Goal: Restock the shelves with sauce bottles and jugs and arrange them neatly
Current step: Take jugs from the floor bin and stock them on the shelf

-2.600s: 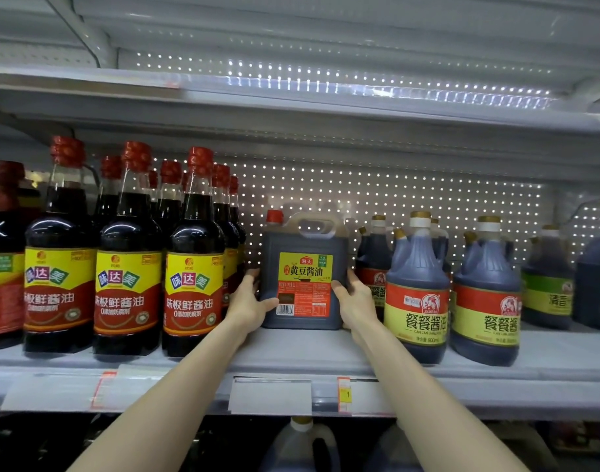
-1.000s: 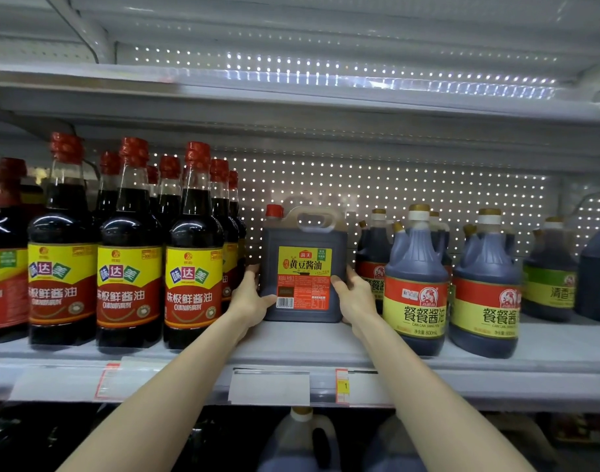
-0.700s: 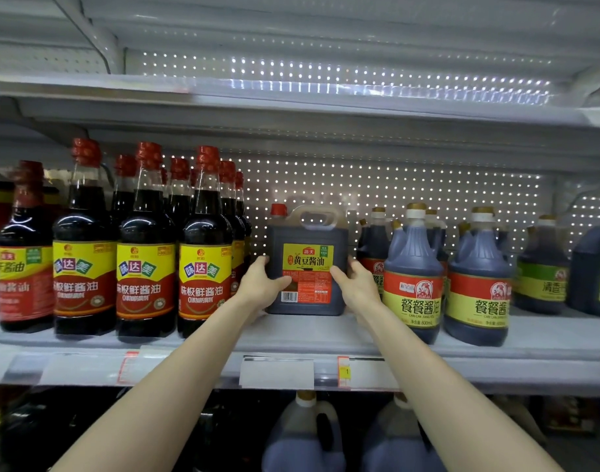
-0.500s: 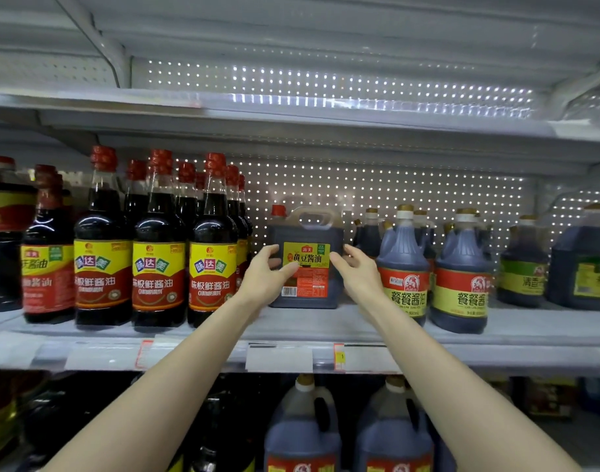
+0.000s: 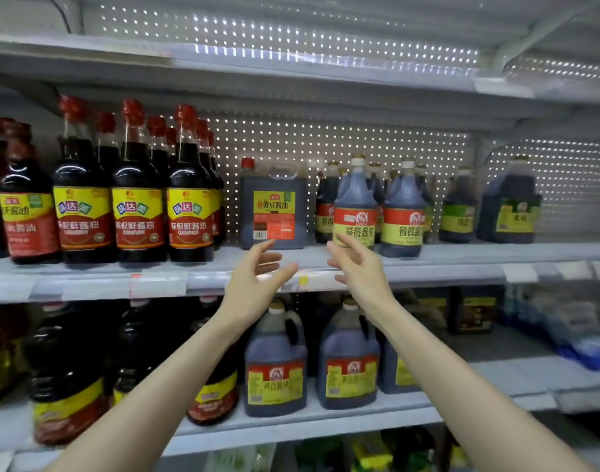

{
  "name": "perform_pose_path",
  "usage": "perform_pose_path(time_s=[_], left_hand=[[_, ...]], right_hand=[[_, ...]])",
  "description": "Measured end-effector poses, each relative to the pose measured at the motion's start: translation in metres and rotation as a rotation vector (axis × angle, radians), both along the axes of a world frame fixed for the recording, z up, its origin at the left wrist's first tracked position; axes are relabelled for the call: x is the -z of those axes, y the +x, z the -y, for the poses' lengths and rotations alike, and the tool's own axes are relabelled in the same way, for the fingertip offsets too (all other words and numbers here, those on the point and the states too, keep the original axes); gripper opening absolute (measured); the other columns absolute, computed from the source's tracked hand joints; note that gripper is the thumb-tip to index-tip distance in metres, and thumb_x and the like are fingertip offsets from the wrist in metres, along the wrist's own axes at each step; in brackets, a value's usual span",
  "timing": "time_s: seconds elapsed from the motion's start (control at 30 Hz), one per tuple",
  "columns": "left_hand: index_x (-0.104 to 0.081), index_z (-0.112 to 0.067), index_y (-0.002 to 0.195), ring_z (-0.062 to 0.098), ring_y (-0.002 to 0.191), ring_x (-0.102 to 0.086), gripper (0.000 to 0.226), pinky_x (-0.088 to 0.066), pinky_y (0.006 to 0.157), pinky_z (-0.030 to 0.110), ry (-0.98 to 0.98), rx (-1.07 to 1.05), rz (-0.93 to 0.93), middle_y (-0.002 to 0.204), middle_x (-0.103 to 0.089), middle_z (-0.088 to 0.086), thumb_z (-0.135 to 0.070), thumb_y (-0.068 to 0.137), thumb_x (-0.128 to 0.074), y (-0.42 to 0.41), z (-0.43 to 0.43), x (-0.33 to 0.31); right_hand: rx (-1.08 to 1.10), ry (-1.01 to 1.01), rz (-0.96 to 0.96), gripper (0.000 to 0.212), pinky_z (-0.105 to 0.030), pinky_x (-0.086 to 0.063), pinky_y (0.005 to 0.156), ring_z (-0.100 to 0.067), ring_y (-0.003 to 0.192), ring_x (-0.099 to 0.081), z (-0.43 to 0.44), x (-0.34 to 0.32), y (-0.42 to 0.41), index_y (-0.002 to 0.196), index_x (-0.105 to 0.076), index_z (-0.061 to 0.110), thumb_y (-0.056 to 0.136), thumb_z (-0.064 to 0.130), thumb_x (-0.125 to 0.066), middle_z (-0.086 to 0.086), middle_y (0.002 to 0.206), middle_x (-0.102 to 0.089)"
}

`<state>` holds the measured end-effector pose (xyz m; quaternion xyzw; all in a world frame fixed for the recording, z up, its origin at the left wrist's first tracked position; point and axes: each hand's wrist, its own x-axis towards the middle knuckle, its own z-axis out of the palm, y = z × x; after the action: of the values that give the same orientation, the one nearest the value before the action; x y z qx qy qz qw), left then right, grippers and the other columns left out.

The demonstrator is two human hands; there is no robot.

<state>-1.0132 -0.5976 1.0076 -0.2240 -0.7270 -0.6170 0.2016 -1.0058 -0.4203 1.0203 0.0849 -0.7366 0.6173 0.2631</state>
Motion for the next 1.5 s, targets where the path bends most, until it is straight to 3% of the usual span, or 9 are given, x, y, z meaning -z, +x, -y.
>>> perform_pose_path(time_s=[0.07, 0.2, 0.37, 0.5, 0.73, 0.93, 1.17, 1.3, 1.5], left_hand=[[-0.048, -0.026, 0.128, 0.01, 0.108, -0.059, 0.05, -0.049, 0.077, 0.013, -0.01, 0.014, 0.018, 0.117, -0.06, 0.0, -0.027, 0.084, -0.071, 0.017, -0.009, 0.009], [-0.049, -0.02, 0.133, 0.007, 0.105, -0.06, 0.054, -0.049, 0.091, 0.023, -0.011, 0.036, 0.055, 0.119, -0.061, 0.004, -0.023, 0.084, -0.071, 0.047, -0.036, 0.026], [-0.051, -0.016, 0.132, 0.008, 0.105, -0.059, 0.052, -0.047, 0.084, 0.013, 0.01, 0.005, 0.083, 0.114, -0.062, 0.001, -0.022, 0.084, -0.07, 0.088, -0.1, 0.053], [-0.049, -0.021, 0.131, 0.01, 0.106, -0.06, 0.052, -0.049, 0.089, 0.023, 0.025, -0.013, 0.15, 0.112, -0.063, -0.002, -0.025, 0.084, -0.07, 0.119, -0.159, 0.09], [-0.05, -0.023, 0.126, 0.003, 0.099, -0.061, 0.045, -0.052, 0.082, 0.016, 0.04, -0.035, 0.327, 0.11, -0.064, -0.002, -0.023, 0.086, -0.07, 0.154, -0.222, 0.17], [-0.053, -0.015, 0.126, 0.014, 0.102, -0.063, 0.045, -0.052, 0.083, 0.02, 0.016, -0.059, 0.49, 0.11, -0.065, 0.006, -0.018, 0.085, -0.071, 0.154, -0.252, 0.256], [-0.054, -0.014, 0.123, 0.008, 0.09, -0.061, 0.039, -0.047, 0.071, 0.007, -0.026, -0.075, 0.742, 0.105, -0.064, 0.005, -0.017, 0.087, -0.068, 0.142, -0.259, 0.395], [-0.051, -0.016, 0.122, 0.009, 0.092, -0.061, 0.038, -0.048, 0.069, 0.009, -0.032, -0.078, 0.896, 0.106, -0.064, 0.004, -0.018, 0.088, -0.067, 0.137, -0.26, 0.478], [-0.053, -0.024, 0.119, -0.004, 0.09, -0.06, 0.034, -0.047, 0.07, 0.01, -0.104, -0.082, 1.056, 0.1, -0.065, -0.011, -0.028, 0.088, -0.067, 0.124, -0.262, 0.597]], right_hand=[[0.0, 0.002, 0.01, 0.044, -0.039, -0.048, 0.1, -0.019, 0.115, -0.06, -0.014, 0.012, 0.017, 0.134, -0.052, 0.025, 0.093, 0.037, -0.061, 0.002, 0.12, -0.062], [-0.039, -0.029, 0.052, 0.042, -0.02, -0.052, 0.077, -0.017, 0.113, -0.06, -0.045, 0.031, 0.049, 0.135, -0.051, 0.023, 0.094, 0.032, -0.059, -0.001, 0.122, -0.062], [-0.042, 0.027, 0.078, 0.048, -0.035, -0.05, 0.098, -0.016, 0.113, -0.061, -0.112, 0.062, 0.09, 0.137, -0.052, 0.02, 0.092, 0.035, -0.061, 0.003, 0.118, -0.065], [-0.035, 0.057, 0.137, 0.041, -0.042, -0.05, 0.099, -0.018, 0.111, -0.062, -0.173, 0.097, 0.114, 0.13, -0.057, 0.021, 0.091, 0.033, -0.063, -0.001, 0.117, -0.066], [-0.088, 0.06, 0.305, 0.044, -0.034, -0.05, 0.096, -0.017, 0.11, -0.061, -0.237, 0.179, 0.136, 0.132, -0.055, 0.018, 0.092, 0.036, -0.061, -0.003, 0.12, -0.064], [-0.096, 0.032, 0.472, 0.04, -0.033, -0.05, 0.092, -0.017, 0.102, -0.064, -0.266, 0.276, 0.133, 0.129, -0.057, 0.015, 0.093, 0.03, -0.062, 0.008, 0.099, -0.067], [-0.089, 0.06, 0.706, 0.035, -0.008, -0.045, 0.071, -0.004, 0.09, -0.06, -0.281, 0.422, 0.12, 0.124, -0.059, 0.012, 0.093, 0.027, -0.063, 0.005, 0.101, -0.065], [-0.077, 0.083, 0.854, 0.037, -0.018, -0.046, 0.075, -0.015, 0.094, -0.062, -0.283, 0.512, 0.116, 0.125, -0.06, 0.007, 0.093, 0.027, -0.062, -0.004, 0.106, -0.066], [-0.02, 0.039, 1.014, 0.034, -0.015, -0.044, 0.076, -0.015, 0.093, -0.061, -0.29, 0.634, 0.105, 0.122, -0.059, 0.006, 0.093, 0.024, -0.063, -0.004, 0.104, -0.065]])
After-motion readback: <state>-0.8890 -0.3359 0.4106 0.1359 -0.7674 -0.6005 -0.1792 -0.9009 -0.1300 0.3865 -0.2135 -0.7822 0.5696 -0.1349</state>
